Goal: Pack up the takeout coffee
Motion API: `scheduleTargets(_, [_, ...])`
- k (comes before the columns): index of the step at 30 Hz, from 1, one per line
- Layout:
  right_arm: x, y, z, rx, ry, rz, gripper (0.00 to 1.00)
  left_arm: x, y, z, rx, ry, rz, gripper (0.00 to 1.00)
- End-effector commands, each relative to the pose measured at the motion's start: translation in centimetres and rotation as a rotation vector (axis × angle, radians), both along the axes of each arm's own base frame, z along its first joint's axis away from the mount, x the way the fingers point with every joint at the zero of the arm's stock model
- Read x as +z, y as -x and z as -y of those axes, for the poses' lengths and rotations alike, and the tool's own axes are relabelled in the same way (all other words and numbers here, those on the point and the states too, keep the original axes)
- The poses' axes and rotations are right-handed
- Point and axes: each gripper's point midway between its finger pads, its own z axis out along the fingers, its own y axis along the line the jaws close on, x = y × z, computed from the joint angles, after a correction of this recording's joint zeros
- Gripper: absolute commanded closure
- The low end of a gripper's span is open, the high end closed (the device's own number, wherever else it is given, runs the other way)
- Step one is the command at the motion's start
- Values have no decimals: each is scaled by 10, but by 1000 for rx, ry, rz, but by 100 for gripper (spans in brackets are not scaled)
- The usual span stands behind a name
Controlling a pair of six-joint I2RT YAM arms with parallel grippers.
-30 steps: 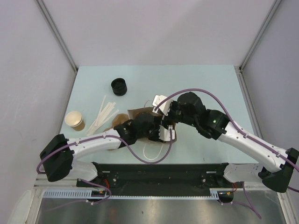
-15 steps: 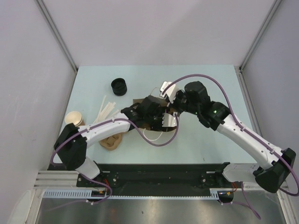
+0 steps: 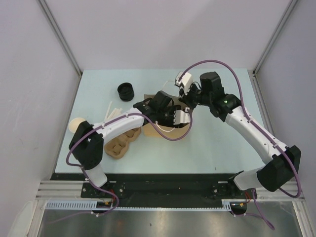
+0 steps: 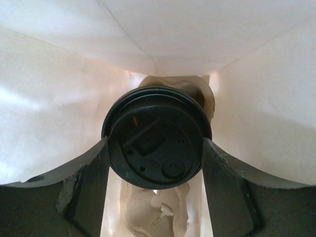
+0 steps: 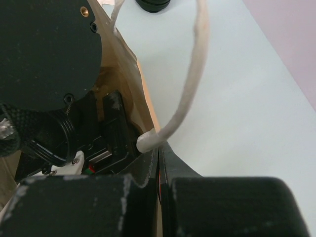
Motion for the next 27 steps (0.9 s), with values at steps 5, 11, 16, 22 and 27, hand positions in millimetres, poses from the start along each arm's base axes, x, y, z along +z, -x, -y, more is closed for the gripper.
scheduleTargets(5, [-9,17,-15,98,-45,-131,100,-68,17,-27,29,-175,-174,82])
scheduleTargets(11, [-13,14,-12,102,-48,-155,100,-86,24,-36,20,-217,-200,83])
scheduleTargets(16, [-16,14,-11,110,-49,-168,100,-91,28,-42,23,-235,-215,78])
scheduleTargets(22, [-17,10,-9,108,-45,-170,100,-59,17,-30,48,-154,-162,57])
scheduleTargets(27, [-16,10,-9,110,-46,-170,100,-21,4,-16,73,-67,-107,36])
